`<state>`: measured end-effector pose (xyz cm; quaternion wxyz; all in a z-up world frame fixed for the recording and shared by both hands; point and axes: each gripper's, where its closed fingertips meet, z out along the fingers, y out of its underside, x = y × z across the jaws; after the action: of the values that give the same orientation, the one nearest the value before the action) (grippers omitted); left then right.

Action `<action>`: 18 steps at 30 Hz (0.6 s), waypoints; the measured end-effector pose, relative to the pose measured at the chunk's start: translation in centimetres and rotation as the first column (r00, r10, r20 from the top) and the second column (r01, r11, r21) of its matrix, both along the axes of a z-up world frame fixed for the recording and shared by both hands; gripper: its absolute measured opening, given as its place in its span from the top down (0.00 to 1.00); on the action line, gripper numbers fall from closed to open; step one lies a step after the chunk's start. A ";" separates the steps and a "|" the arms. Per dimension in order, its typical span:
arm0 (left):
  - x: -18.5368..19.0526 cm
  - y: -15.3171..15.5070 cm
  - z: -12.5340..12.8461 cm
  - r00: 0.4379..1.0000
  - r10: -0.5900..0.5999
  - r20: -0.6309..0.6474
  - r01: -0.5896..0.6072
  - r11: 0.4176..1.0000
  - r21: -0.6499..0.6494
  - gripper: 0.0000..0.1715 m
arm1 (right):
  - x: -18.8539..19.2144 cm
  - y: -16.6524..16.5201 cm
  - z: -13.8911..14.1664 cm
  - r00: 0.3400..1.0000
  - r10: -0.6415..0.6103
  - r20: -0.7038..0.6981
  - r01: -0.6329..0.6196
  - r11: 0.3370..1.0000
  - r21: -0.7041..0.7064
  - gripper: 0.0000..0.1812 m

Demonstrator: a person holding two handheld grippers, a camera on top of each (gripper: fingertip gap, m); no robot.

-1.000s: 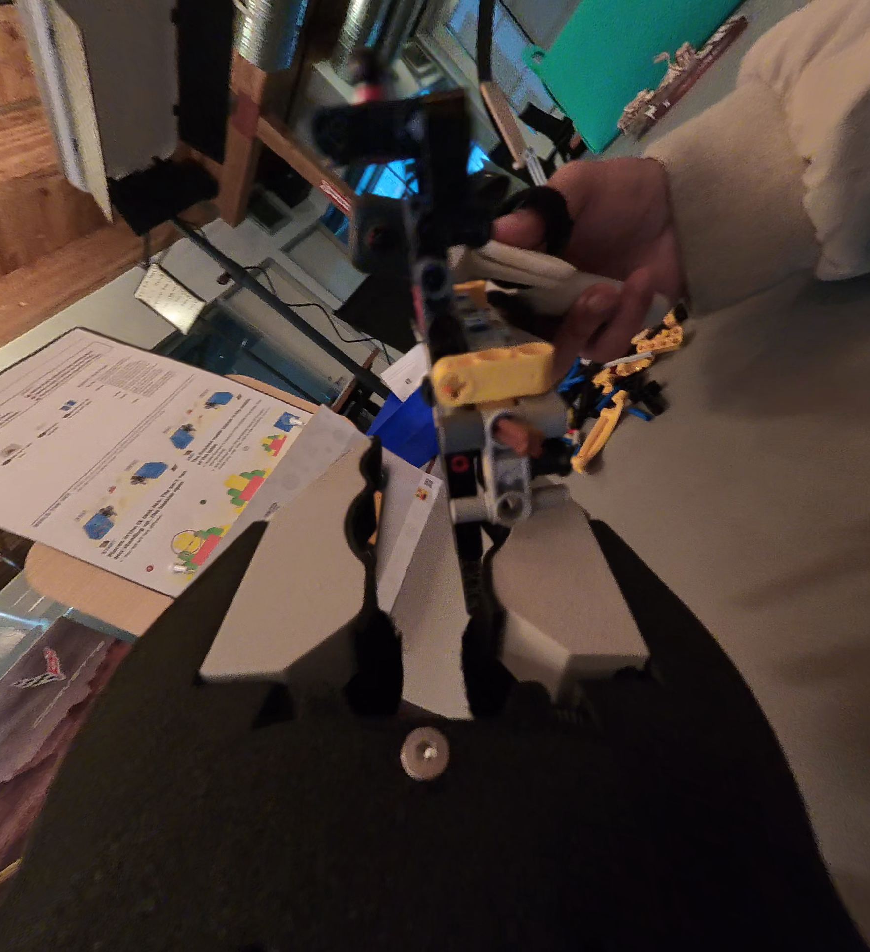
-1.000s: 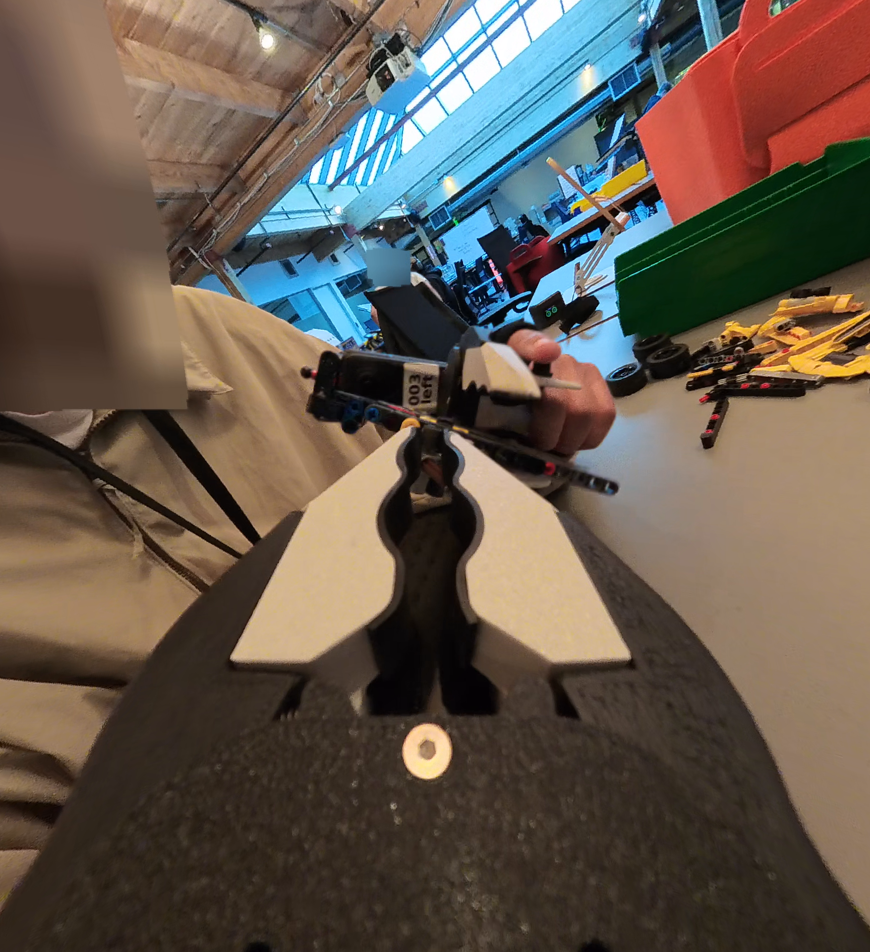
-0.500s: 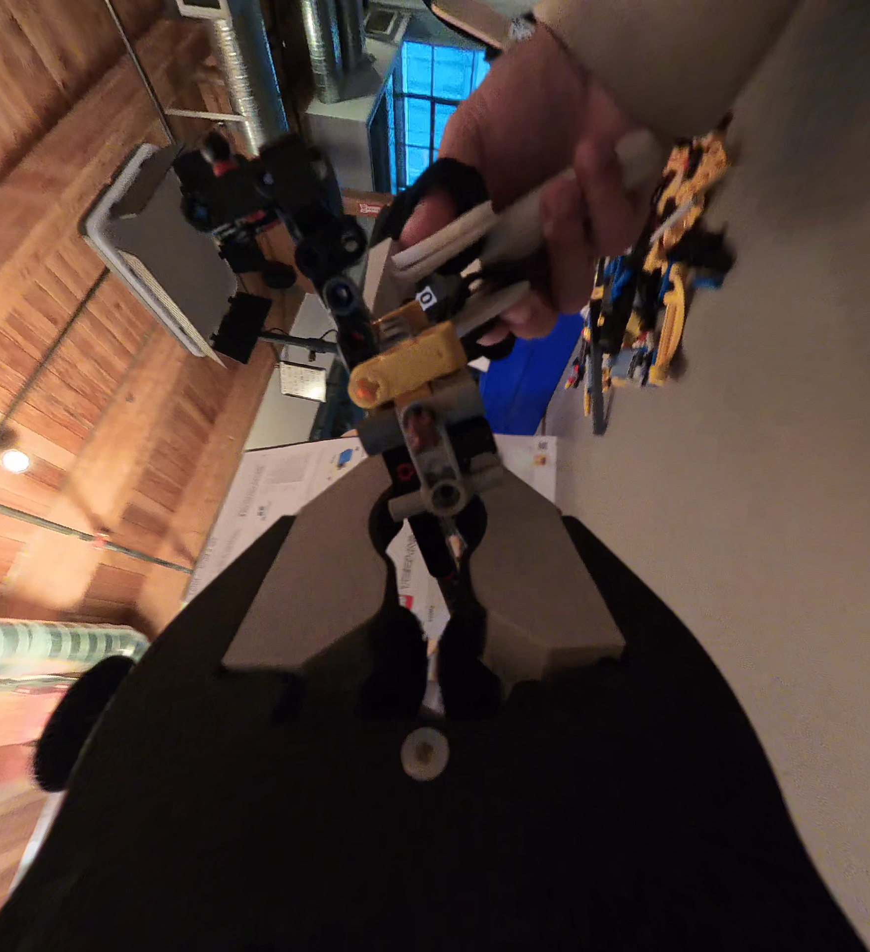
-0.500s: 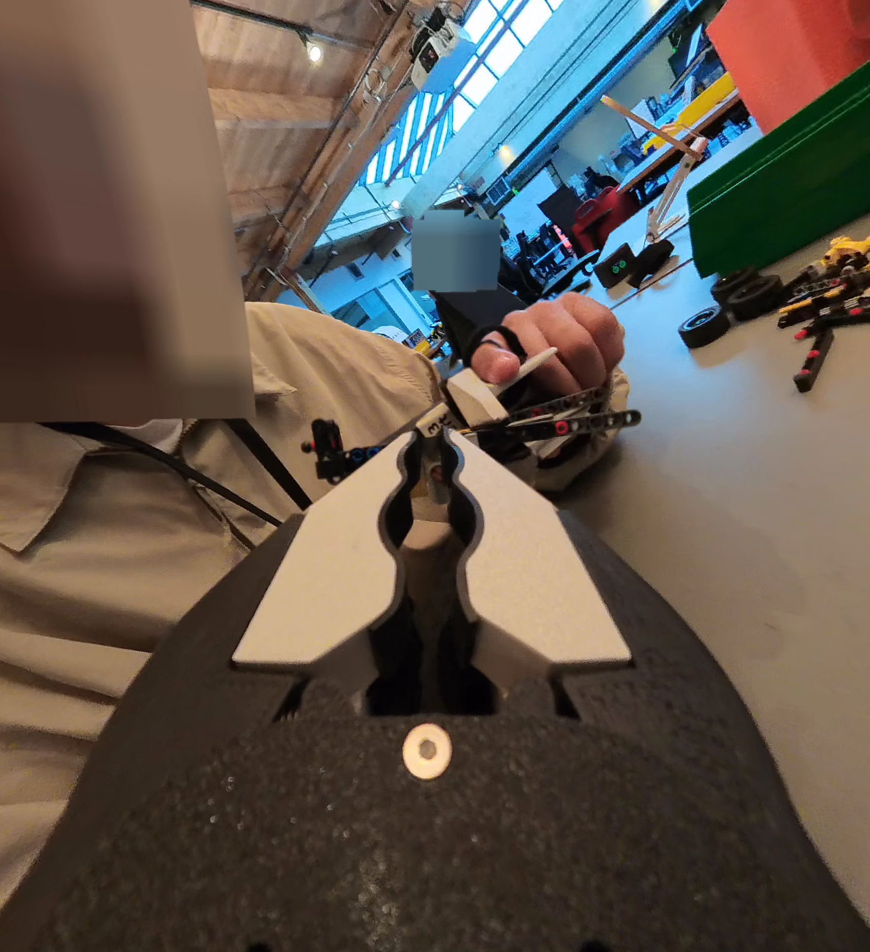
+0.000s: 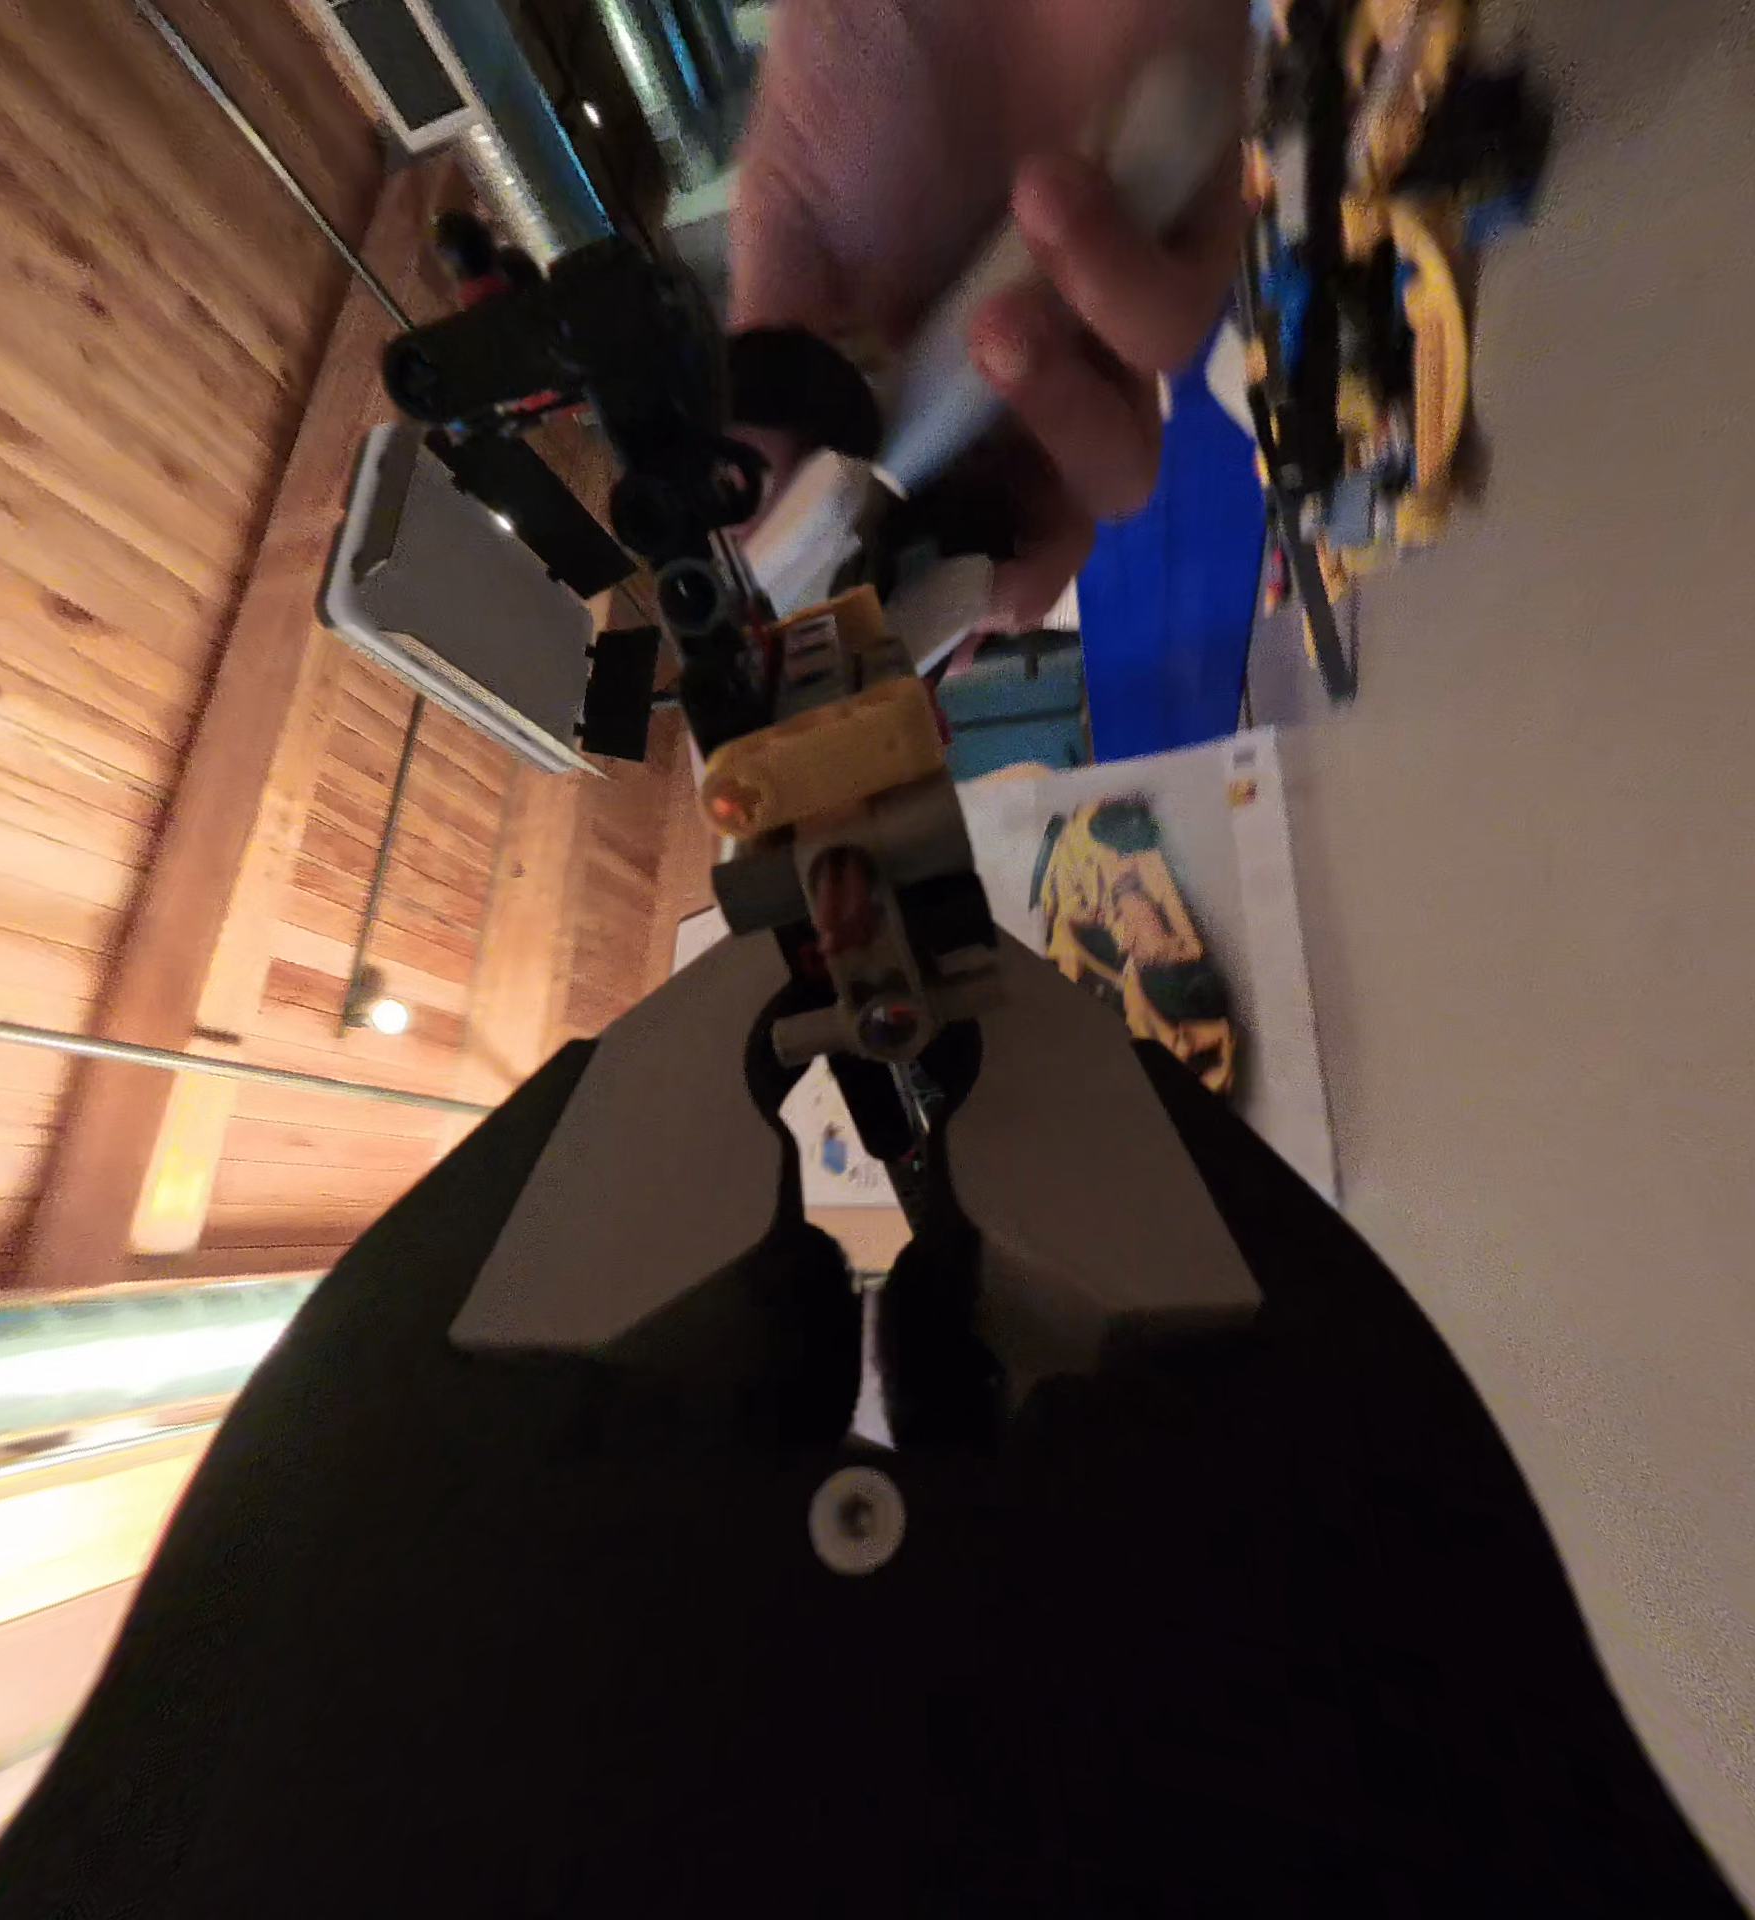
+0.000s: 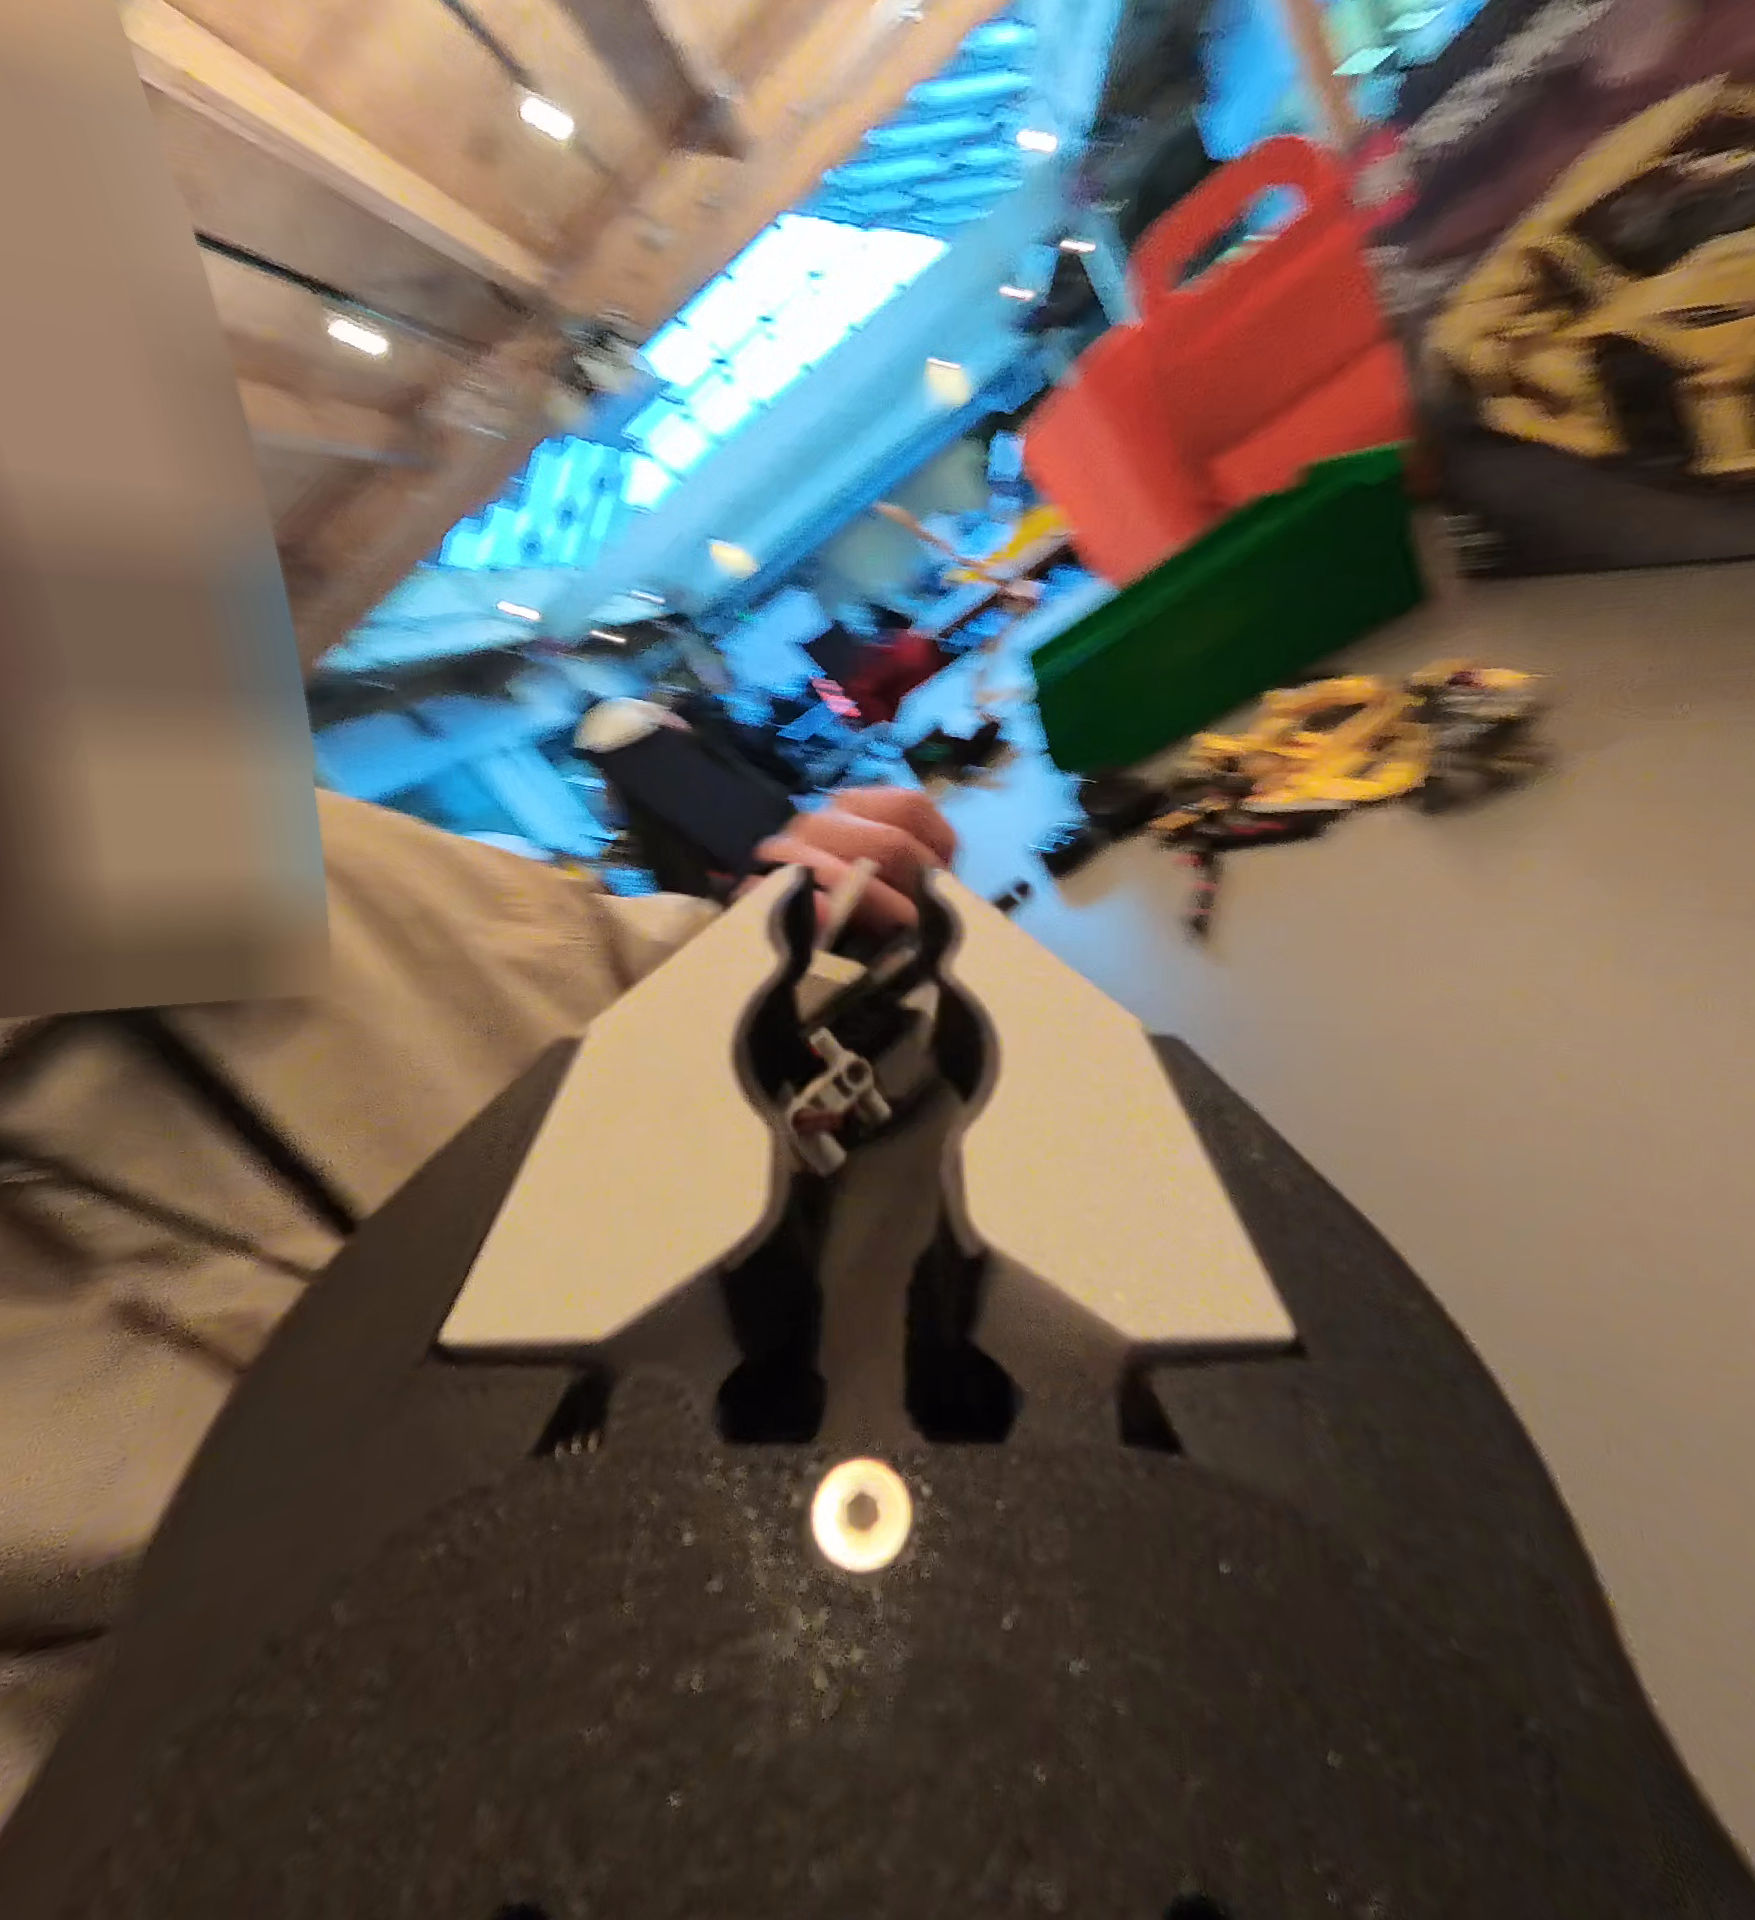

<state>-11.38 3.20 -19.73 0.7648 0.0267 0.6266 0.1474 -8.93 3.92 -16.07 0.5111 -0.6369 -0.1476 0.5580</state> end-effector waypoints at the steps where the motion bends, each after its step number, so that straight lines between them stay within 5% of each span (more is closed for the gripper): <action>1: 0.2 1.3 -0.2 0.999 0.048 -0.004 -0.048 0.999 0.017 0.92 | 0.0 0.7 -1.0 0.995 -0.051 0.083 0.050 0.999 0.007 0.84; 7: -0.6 5.2 1.1 0.990 0.134 0.049 -0.129 0.988 -0.087 0.92 | -2.0 0.4 -2.0 0.996 0.043 0.076 -0.038 0.997 -0.065 0.75; 11: -0.7 6.0 1.2 0.993 0.114 0.036 -0.086 0.892 -0.444 0.92 | -0.6 1.4 -0.9 0.991 -0.093 0.092 0.091 0.996 0.025 0.81; 14: -0.4 6.1 0.9 1.000 0.028 0.013 -0.007 0.627 -0.779 0.92 | 0.7 2.2 0.1 0.948 -0.270 0.166 0.236 0.951 0.199 0.76; 18: 0.2 8.0 -1.1 0.996 0.066 -0.064 -0.078 0.245 -0.966 0.92 | -0.9 2.7 0.2 0.881 -0.391 0.267 0.290 0.891 0.349 0.71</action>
<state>-11.22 11.18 -20.81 0.6099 -0.4754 0.5897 -0.2330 -9.81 6.66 -15.87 0.6602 -0.6526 -0.1979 0.3149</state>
